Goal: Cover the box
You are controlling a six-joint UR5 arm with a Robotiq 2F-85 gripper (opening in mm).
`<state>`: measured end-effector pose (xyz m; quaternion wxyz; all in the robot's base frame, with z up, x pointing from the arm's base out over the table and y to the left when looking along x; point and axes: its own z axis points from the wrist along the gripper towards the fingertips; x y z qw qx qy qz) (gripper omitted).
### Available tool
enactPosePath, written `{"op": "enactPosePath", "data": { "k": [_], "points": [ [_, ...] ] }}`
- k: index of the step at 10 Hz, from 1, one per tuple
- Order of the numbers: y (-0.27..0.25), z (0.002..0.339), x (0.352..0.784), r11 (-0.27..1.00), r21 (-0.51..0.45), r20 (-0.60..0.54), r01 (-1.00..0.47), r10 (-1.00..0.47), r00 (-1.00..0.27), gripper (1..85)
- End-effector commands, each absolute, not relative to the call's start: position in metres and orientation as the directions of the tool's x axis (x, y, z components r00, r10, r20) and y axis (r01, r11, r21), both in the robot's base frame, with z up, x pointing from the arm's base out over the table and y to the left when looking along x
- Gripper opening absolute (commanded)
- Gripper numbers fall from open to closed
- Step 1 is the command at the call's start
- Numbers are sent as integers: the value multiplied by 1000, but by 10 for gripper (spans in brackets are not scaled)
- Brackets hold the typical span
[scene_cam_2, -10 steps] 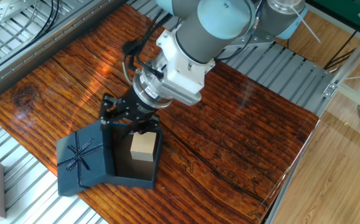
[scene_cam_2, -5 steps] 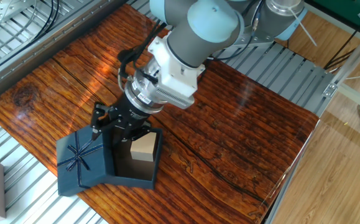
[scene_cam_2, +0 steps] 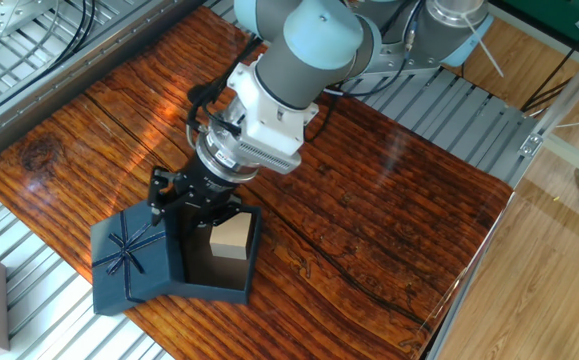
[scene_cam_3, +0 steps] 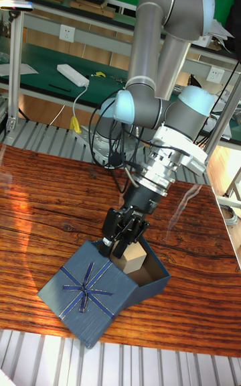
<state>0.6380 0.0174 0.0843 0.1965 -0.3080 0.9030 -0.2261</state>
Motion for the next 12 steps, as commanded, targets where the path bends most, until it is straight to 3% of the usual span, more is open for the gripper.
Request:
{"op": "enactPosePath", "data": {
  "k": [1,12],
  "points": [
    [18,71,630,734,-497,-224,-462,-623,-750,487],
    [13,90,638,682,-596,-203,-424,-639,-742,467]
  ]
}}
